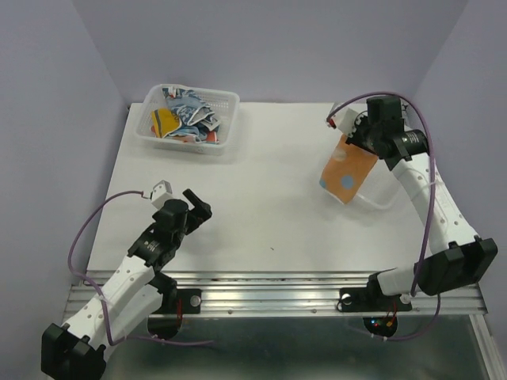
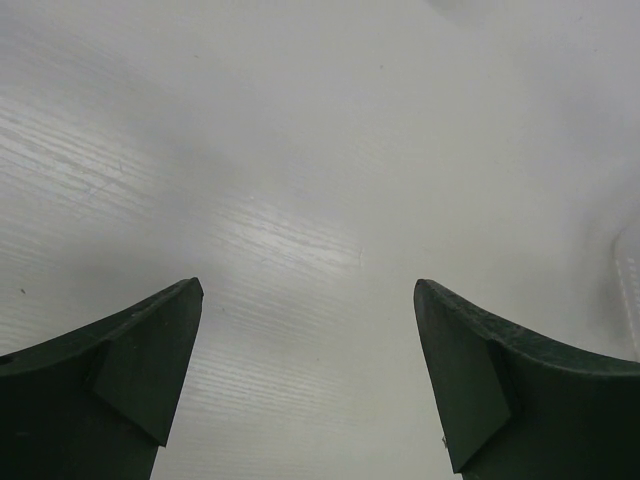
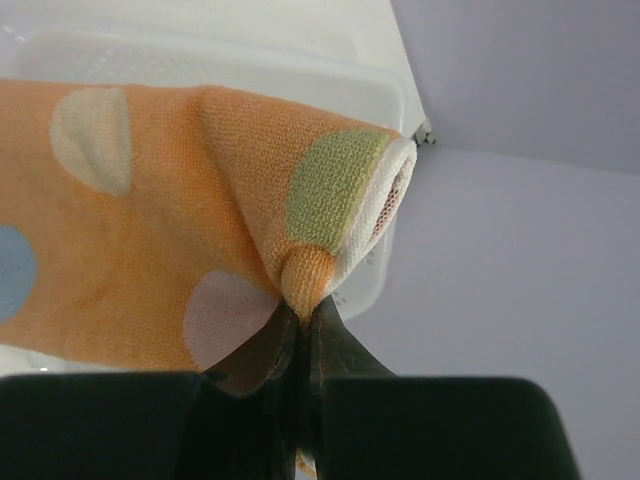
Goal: Fold and stack the towels
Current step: Neatly place the folded towel into the bin
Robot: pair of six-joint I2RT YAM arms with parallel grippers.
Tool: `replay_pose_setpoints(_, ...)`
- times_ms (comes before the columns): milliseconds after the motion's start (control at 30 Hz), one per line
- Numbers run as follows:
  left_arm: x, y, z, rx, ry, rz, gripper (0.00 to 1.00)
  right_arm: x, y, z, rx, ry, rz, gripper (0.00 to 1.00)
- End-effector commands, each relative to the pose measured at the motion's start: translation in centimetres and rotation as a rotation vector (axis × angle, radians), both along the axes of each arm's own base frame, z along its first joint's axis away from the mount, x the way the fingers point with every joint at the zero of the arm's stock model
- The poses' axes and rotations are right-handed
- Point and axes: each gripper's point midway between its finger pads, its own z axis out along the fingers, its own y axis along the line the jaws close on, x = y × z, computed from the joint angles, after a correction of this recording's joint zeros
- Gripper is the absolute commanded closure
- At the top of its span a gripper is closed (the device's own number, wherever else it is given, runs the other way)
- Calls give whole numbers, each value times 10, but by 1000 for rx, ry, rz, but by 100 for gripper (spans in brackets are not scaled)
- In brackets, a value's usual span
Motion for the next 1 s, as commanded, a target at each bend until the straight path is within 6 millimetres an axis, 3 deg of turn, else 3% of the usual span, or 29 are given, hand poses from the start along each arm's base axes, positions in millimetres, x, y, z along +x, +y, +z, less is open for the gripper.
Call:
replay_pose_setpoints(0,8,8,16,21,-29,55,1,16,-21,20,-71,1,20,99)
replay_pose_setpoints(100,7,10,13,30,-19,64,1,25,-28,5,-62,47,28,99)
replay_pose_setpoints(267,7,11,12,32,-13,72,1,38,-42,-42,-33,120,17,99)
replay_pose_setpoints(400,7,12,11,36,-8,76,1,64,-60,-73,-43,123,-67,99)
replay_pose_setpoints(700,8,16,22,24,-48,99,1,89,-80,-139,-61,174,-92,99)
replay_pose_setpoints(833,11,20,32,24,-77,121,1,103,-88,-149,-71,152,-113,99)
replay_pose_setpoints(967,13,25,38,36,-91,150,1,121,-114,-147,-97,76,-171,98)
